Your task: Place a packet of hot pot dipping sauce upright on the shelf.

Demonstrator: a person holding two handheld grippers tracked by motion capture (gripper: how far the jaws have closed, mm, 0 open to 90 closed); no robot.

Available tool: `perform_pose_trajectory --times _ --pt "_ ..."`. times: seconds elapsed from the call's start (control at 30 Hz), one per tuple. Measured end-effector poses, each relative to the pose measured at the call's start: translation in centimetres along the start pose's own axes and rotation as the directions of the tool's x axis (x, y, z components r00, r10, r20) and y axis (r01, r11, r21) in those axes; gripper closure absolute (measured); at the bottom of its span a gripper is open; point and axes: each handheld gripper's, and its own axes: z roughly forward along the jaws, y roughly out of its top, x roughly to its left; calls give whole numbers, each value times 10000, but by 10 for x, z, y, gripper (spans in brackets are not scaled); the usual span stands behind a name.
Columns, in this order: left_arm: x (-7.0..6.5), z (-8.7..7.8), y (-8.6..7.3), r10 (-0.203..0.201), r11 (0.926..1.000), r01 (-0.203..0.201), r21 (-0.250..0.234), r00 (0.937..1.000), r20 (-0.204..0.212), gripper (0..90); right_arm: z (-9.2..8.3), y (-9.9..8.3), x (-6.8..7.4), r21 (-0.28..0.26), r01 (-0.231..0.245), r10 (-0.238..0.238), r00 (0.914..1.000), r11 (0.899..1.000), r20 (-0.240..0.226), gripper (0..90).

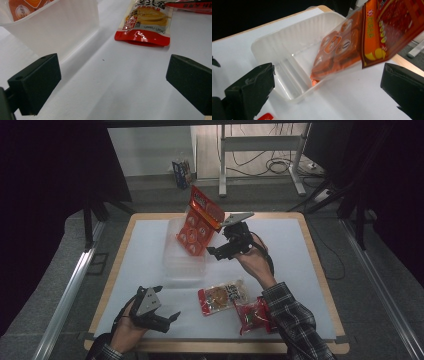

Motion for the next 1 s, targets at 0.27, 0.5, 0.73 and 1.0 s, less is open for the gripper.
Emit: perform_pose_trajectory --times 0.27,0.5,0.73,1.0 --pt "-2 0 1 -156 9998 157 -121 9998 103 0 -10 -22 4 -71 -250 250 9996 9997 -121 0" --pt "-4 1 2 -262 9995 267 -161 9992 302 0 -13 -46 4 46 -278 279 9993 9996 -230 0" --pt "-5 1 3 -322 9993 329 -159 9987 392 0 -21 -56 8 -50 -44 43 9999 10000 -114 0" --pt "-10 5 9 -526 9986 522 80 9958 754 0 -32 -65 7 191 -44 48 9998 9998 -210 0"
